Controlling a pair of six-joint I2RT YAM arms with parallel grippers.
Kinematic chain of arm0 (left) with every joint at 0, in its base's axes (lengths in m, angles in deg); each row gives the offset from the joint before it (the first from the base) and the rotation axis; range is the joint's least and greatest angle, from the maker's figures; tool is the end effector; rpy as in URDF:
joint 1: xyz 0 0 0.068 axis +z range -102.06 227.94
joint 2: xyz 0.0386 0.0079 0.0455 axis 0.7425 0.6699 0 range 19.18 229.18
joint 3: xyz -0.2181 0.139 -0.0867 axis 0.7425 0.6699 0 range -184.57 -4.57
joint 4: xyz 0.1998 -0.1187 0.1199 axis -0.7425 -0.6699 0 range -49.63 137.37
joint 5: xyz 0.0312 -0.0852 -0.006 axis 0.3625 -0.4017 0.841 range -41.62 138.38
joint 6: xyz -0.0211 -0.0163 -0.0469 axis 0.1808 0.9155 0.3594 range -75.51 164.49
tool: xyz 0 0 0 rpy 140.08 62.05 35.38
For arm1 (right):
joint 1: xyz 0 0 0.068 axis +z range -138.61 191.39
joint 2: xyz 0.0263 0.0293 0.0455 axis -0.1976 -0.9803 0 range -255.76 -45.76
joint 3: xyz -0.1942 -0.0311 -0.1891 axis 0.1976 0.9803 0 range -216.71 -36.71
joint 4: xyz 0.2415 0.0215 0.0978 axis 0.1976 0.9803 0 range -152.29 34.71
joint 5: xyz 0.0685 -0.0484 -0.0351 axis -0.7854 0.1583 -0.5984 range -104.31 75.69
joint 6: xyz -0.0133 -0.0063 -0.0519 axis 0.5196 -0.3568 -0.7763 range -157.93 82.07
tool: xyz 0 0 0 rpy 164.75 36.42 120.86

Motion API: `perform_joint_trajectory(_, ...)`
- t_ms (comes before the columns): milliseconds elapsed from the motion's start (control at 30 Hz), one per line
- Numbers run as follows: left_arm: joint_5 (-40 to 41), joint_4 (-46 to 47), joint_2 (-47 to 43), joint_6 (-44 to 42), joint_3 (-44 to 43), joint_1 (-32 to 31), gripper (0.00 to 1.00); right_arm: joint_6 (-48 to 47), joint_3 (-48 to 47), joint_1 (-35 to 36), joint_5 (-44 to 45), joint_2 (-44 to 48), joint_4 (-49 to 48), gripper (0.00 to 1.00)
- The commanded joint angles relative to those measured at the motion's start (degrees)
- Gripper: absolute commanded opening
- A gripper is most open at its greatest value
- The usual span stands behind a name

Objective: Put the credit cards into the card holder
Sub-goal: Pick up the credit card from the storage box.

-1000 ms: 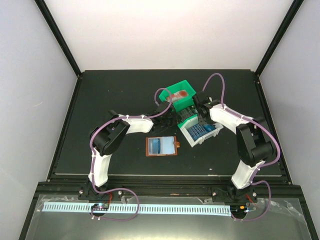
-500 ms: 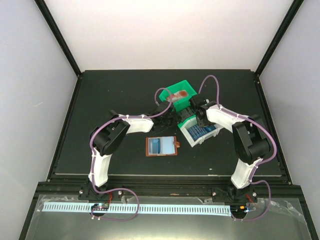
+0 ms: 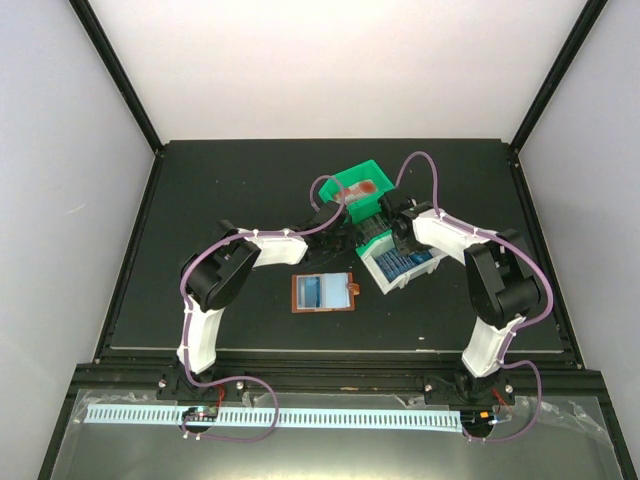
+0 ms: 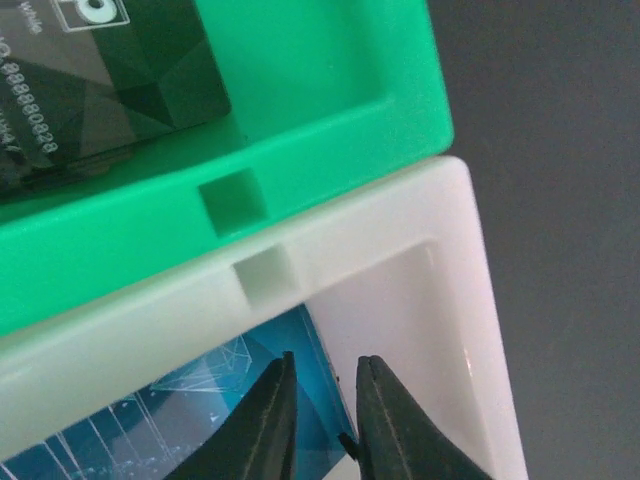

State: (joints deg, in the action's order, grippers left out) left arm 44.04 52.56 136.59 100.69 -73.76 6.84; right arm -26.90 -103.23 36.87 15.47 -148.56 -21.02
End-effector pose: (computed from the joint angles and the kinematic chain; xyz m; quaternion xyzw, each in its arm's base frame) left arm 0.3220 -0.2844 0.1303 -0.1055 0.9105 -0.3219 0.2370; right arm 0.3093 0.1277 0.1718 -0.0932 0.9566 -0.2098 0.1795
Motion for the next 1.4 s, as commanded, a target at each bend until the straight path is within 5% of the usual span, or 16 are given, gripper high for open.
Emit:
perform_joint_trajectory(0, 2.1, -8.7, 2.9, -3.0, 1.2, 0.3, 0.42, -0.8, 0.4, 0.1, 0.8, 0.7, 2.6, 0.28)
perform_joint_trajectory(367, 2.0, -9.0, 3.0, -2.8, 1.3, 0.2, 0.42, 0.0, 0.6, 1.4, 6.9, -0.3, 3.6, 0.35)
perform_joint_trajectory(667, 1.5, -8.9, 2.7, -3.1, 1.2, 0.2, 0.43, -1.2, 0.6, 1.4, 2.4, -1.9, 4.7, 0.04)
perform_joint_trajectory(833, 1.1, -8.9, 2.3, -3.3, 1.2, 0.2, 0.45, -1.4, -1.1, 1.7, 2.9, 1.5, 5.1, 0.01)
perform_joint_trajectory(1100, -0.3, -8.5, -1.8, -7.5, 0.7, 0.1, 0.69, 1.0, -4.9, 3.0, 3.6, 12.5, 10.0, 0.01)
perform_joint_trajectory(1367, -1.6, -8.9, -8.5, -11.2, 2.0, -0.2, 0.89, 4.2, -4.7, 3.0, -16.0, 25.0, 9.4, 0.01)
